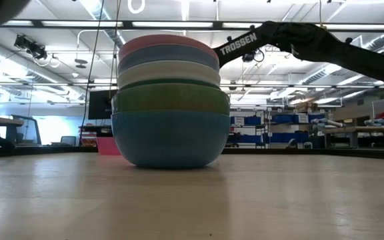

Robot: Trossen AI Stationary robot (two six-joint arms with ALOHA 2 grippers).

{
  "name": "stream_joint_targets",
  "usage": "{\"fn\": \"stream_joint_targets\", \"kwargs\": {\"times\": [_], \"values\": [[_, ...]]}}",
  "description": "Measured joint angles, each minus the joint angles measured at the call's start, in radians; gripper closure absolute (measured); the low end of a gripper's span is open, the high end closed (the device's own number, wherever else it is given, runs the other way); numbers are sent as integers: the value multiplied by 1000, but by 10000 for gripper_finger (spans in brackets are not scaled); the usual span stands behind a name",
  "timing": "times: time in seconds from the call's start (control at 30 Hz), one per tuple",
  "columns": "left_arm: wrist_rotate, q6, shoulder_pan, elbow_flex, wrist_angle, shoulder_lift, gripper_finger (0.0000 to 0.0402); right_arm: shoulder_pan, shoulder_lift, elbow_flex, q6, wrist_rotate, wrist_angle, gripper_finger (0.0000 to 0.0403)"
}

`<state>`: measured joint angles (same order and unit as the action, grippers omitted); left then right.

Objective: Nest bowls inside each other
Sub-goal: Stack the red bowl on top of the orange bowl

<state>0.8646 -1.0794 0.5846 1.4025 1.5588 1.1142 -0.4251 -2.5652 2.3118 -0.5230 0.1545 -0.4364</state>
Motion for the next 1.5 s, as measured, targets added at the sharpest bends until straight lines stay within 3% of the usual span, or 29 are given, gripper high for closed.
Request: {"fn": "stream_joint_targets", "kwargs": {"times": [1.5], "values": [[-5, 24, 0, 0, -52, 6, 337, 20, -3, -93, -103, 3, 147, 242]]}}
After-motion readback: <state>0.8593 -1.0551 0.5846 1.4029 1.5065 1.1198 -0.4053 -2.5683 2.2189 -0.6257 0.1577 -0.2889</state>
